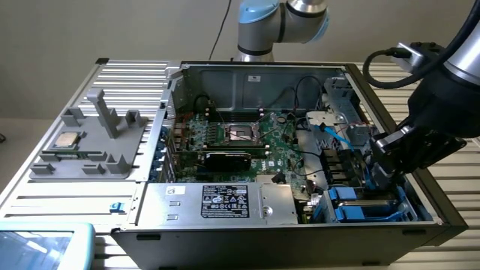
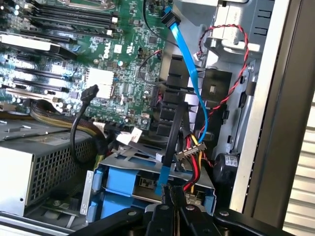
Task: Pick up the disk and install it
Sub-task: 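Insert the second disk wire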
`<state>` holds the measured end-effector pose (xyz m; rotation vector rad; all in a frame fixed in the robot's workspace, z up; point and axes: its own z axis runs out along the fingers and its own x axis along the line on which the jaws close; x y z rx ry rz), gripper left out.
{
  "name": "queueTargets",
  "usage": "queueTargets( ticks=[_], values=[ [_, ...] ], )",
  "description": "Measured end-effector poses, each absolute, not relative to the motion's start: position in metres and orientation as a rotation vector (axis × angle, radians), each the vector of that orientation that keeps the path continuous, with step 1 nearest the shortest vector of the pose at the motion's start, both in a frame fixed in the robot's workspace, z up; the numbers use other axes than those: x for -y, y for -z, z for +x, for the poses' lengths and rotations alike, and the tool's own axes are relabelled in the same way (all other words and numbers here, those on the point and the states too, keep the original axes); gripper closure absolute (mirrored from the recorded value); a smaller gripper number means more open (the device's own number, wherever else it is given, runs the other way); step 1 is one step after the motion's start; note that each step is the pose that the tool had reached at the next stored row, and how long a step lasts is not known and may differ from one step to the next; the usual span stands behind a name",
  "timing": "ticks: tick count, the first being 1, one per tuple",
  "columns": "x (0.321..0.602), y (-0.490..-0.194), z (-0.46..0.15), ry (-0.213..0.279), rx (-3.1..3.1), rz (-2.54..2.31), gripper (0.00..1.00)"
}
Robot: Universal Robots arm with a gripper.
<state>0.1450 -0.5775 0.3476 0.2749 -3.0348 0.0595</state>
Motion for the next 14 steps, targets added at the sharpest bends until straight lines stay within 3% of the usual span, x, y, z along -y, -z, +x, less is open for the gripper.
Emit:
queueTargets(
  ticks=[9, 14],
  values=[
    [0.578, -0.337, 0.149, -0.06, 3.022, 0.297, 0.89],
    [0.578, -0.358, 0.149, -0.06, 3.021, 0.297, 0.89]
  ],
)
